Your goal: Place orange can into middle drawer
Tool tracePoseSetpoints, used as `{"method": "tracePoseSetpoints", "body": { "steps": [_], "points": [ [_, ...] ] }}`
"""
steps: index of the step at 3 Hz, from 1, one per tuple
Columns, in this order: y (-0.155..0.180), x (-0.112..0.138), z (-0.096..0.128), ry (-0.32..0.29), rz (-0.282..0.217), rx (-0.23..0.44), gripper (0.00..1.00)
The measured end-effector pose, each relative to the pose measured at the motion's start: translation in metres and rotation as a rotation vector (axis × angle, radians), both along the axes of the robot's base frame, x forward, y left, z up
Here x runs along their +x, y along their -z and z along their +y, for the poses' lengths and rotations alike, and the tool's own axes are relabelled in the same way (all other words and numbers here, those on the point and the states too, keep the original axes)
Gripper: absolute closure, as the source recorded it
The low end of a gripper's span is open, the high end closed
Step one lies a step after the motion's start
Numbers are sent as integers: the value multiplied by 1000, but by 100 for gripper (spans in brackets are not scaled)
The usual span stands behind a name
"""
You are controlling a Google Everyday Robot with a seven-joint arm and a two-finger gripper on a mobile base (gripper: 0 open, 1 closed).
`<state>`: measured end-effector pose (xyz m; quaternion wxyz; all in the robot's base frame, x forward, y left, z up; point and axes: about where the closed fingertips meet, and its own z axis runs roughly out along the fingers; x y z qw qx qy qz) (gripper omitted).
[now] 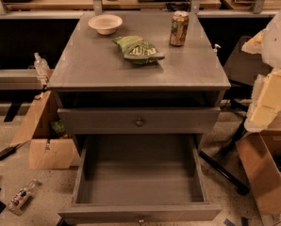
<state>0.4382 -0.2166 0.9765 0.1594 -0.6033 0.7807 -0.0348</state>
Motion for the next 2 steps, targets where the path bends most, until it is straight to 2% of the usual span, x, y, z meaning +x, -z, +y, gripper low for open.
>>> {"method": "tracePoseSetpoints", "body": {
  "steps": [1, 2],
  "points": [
    [0, 0, 0, 0, 0, 0, 0],
    [1, 16, -2, 8, -41, 68, 0]
  ]
}}
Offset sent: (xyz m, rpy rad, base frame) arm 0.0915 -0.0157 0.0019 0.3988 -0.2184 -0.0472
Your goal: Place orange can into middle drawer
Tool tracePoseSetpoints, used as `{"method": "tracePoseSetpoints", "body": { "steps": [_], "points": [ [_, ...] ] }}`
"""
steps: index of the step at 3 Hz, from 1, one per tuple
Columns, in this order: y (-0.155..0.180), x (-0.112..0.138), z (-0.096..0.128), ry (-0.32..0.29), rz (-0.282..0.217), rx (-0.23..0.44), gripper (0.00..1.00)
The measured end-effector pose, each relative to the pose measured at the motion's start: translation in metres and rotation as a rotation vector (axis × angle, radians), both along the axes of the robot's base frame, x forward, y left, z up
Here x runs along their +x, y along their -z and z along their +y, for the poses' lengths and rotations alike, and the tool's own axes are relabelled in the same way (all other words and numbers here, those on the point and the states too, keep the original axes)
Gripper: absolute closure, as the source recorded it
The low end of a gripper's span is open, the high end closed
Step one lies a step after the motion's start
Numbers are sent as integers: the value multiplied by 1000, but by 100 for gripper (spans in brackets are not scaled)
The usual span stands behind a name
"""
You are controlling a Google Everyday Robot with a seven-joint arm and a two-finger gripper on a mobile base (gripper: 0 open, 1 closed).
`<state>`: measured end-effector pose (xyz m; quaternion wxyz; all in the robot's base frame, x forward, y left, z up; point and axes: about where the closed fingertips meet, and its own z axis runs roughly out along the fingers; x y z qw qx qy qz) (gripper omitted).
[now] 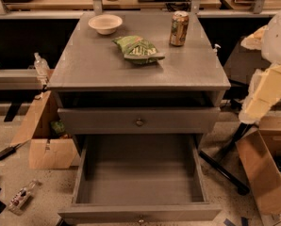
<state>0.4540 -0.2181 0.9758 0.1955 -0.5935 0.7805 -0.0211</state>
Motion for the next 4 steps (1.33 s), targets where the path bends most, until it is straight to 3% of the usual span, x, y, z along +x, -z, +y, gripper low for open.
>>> {"method": "tracePoseSetpoints", "body": {
  "steps": [2, 3, 4],
  "points": [
    [-2, 111, -21, 70, -271, 475, 0],
    [-28, 176, -18, 97, -473, 711, 0],
    [-30, 177, -19, 112, -484, 698, 0]
  ]
}}
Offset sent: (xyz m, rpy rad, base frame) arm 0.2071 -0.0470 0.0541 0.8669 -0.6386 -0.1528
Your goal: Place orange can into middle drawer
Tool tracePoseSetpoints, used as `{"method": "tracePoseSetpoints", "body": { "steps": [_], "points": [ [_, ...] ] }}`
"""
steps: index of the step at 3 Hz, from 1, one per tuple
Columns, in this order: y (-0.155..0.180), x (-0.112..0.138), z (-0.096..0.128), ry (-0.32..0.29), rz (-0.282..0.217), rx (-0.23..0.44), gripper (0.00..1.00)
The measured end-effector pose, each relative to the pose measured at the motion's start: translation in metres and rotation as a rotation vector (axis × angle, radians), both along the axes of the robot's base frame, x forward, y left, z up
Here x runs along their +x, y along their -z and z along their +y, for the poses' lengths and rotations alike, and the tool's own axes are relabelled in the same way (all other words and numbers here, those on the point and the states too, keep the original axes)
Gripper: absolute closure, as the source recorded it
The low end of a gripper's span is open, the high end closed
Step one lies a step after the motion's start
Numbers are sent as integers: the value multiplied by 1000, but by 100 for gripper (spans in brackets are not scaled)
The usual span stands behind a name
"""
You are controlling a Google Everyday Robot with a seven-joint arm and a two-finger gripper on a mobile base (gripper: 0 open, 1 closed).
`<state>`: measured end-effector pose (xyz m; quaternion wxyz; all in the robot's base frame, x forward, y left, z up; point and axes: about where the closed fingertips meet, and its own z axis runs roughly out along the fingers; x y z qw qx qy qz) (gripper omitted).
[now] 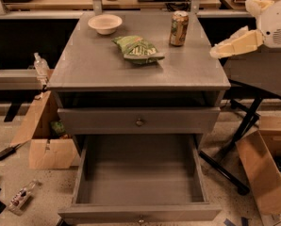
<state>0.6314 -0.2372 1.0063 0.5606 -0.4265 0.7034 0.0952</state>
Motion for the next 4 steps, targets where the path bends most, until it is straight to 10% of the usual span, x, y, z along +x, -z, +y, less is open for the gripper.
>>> {"method": "tracePoseSetpoints", "body": {
  "steps": [2, 4],
  "points": [
    [20, 63, 13, 69, 3, 100, 0],
    [52, 205, 15, 199, -38, 270, 0]
  ]
}}
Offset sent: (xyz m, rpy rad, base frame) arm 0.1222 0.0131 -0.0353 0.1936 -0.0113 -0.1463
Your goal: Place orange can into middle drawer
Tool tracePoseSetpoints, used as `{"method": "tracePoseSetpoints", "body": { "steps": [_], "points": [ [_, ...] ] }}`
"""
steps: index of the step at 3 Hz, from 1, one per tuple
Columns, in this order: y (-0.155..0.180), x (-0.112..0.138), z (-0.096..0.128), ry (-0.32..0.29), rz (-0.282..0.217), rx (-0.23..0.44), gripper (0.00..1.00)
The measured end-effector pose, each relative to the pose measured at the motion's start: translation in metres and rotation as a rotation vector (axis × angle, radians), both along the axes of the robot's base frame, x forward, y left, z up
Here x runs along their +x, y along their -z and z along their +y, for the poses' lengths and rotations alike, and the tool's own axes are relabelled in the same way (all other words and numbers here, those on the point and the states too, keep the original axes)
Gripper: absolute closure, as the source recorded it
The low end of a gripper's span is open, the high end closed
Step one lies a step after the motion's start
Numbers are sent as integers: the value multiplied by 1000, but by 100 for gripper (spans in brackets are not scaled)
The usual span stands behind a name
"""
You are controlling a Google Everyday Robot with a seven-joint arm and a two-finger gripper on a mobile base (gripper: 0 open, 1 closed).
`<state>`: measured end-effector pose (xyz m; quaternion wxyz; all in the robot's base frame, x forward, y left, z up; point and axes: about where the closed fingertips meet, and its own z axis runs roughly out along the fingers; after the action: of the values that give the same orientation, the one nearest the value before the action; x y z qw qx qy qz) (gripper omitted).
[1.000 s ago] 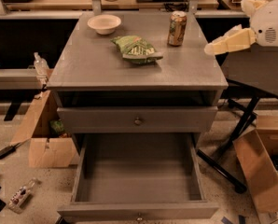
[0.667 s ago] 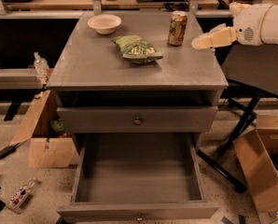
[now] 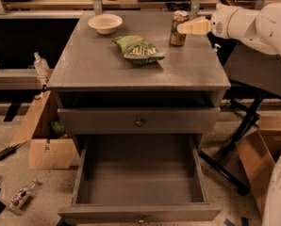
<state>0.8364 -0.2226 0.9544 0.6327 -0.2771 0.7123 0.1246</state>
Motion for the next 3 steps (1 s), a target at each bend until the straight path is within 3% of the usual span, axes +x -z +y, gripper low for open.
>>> {"method": "tracePoseSetpoints", "body": {
  "steps": [1, 3],
  "points": [
    [15, 41, 0, 43, 1, 52, 0],
    [42, 84, 28, 43, 26, 142, 0]
  ]
}}
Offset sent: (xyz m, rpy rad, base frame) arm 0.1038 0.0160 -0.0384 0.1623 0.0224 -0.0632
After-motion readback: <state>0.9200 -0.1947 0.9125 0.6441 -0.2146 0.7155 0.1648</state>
